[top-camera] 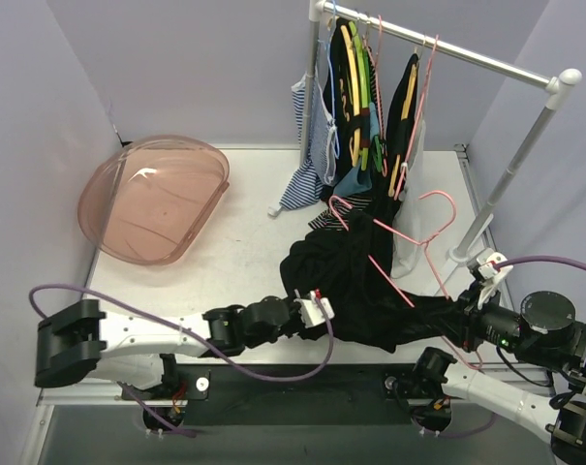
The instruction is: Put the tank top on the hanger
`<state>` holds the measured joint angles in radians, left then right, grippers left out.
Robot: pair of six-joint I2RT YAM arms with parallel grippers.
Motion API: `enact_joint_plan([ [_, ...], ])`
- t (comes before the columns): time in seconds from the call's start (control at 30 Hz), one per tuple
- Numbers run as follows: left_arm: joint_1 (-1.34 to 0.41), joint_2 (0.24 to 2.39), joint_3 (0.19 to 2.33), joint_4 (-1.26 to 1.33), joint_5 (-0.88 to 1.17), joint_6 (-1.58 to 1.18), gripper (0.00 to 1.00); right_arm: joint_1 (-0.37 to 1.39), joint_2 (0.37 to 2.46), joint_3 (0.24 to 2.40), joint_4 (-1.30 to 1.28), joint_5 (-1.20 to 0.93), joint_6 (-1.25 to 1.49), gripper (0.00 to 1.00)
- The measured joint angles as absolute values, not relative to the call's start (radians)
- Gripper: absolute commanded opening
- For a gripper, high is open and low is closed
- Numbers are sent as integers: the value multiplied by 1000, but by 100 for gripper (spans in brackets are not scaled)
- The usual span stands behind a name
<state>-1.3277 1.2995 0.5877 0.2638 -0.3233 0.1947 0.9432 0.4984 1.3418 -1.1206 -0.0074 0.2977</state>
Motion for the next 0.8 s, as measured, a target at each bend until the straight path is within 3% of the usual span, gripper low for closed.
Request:
enact_joint_plan([
  [0.17, -1362, 1089, 639, 193, -215, 183, 0, 943, 479, 1345, -1163, 78, 330, 0],
  [0.33, -1377, 1031, 762, 134, -49, 178, 0, 941, 459, 1378, -1232, 146, 368, 0],
  [0.8, -1378, 1358, 1149, 101, 214, 241, 0, 889, 450, 1505, -1355, 326, 425, 0],
])
